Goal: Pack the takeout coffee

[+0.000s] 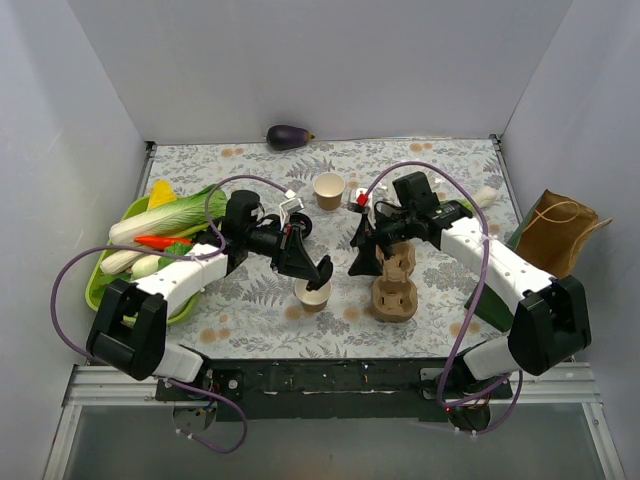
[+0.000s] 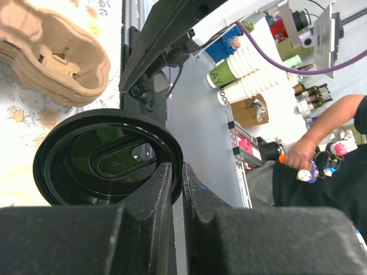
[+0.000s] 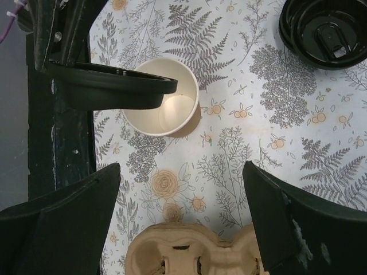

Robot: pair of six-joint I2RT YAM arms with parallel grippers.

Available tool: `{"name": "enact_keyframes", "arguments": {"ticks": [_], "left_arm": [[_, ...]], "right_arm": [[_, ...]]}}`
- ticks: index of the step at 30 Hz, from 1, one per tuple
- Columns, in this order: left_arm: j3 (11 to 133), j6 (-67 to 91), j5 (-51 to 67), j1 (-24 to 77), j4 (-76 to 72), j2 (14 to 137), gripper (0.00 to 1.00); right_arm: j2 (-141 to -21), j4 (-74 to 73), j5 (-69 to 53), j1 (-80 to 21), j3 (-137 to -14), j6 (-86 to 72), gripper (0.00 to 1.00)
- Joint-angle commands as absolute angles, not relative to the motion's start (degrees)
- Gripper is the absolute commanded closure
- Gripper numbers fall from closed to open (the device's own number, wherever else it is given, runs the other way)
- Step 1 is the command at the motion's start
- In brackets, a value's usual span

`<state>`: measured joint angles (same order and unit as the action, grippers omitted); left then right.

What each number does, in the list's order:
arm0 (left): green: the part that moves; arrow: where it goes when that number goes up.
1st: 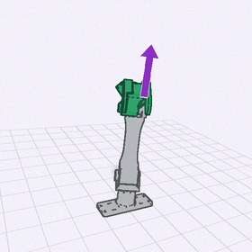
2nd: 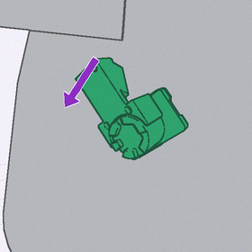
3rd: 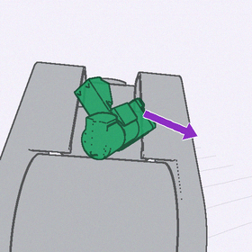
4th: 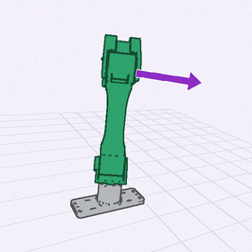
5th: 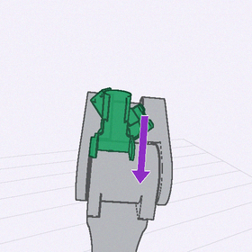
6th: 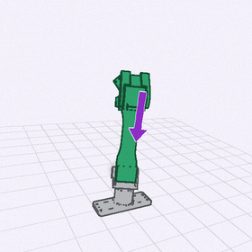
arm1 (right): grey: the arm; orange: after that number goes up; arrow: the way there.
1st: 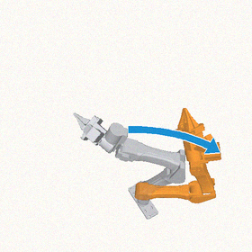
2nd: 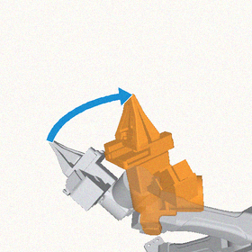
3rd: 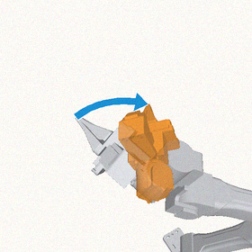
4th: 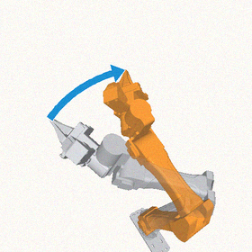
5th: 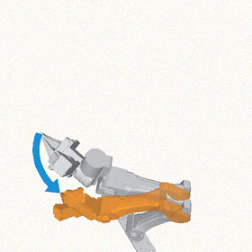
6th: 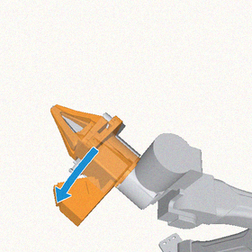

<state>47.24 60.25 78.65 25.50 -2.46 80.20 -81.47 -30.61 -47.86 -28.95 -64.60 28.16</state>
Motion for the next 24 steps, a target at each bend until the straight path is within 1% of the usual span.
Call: {"name": "enact_keyframes", "arguments": {"ticks": [1,7,16,24], "left_arm": [[45.88,66.86,84.28,25.05,-11.14,82.43,1.00],[45.97,66.98,87.98,25.05,-11.52,87.27,1.00],[45.44,65.57,89.03,25.05,-11.08,89.12,1.00],[47.20,60.65,90.26,25.05,-4.67,90.53,1.00]], "right_arm": [[-81.65,-31.02,-50.01,-30.85,-63.81,33.13,0.04],[-81.47,-29.80,-48.78,-32.69,-62.49,36.65,0.04],[-83.32,-26.55,-49.04,-35.68,-61.87,38.85,0.04],[-86.39,-24.87,-49.92,-38.76,-63.01,40.26,0.04]]}}
